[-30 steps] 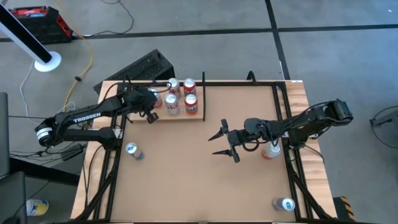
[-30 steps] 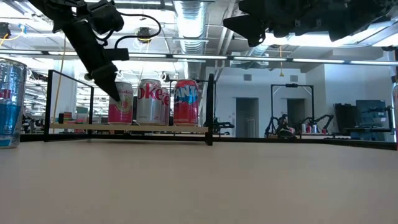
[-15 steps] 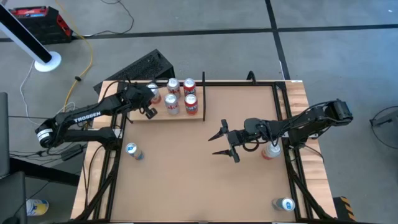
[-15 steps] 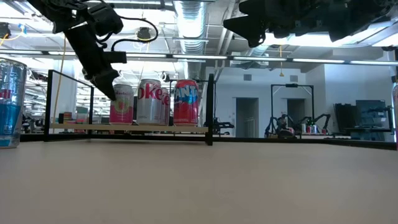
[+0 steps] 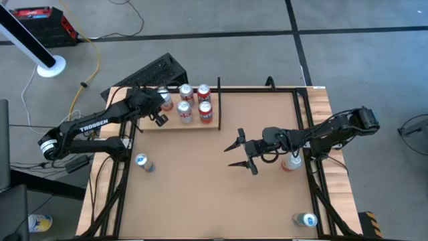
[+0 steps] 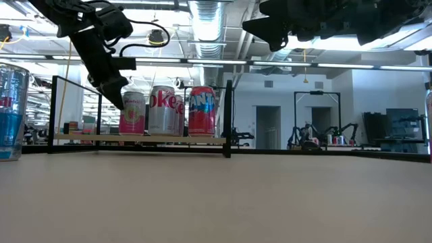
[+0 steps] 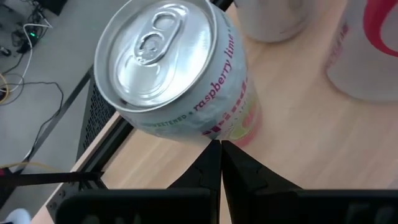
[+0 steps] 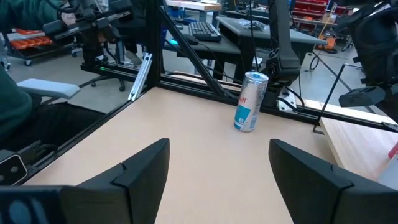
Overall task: Place canned beverage on shelf
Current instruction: Put the bottom pink-white soda can on the shelf
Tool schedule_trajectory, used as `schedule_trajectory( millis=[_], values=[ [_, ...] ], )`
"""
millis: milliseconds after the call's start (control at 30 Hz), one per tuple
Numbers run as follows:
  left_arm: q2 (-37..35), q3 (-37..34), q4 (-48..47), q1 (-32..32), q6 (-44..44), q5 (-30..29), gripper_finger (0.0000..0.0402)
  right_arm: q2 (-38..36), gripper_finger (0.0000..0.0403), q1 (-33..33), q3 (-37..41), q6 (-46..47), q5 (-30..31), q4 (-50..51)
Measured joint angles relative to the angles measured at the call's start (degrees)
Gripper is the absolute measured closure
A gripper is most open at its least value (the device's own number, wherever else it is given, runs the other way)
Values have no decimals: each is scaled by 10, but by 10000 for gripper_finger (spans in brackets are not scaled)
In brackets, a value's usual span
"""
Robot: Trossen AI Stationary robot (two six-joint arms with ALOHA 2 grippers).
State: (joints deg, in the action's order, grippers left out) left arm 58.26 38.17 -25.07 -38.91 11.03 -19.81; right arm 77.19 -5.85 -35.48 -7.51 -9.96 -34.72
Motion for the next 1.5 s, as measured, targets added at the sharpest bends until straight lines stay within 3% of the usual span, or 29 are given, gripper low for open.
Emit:
schedule_trajectory(
  millis=[1500],
  values=[
    [0, 0, 36, -90, 29, 76, 401, 0, 106, 0, 0, 0, 0, 1]
  ],
)
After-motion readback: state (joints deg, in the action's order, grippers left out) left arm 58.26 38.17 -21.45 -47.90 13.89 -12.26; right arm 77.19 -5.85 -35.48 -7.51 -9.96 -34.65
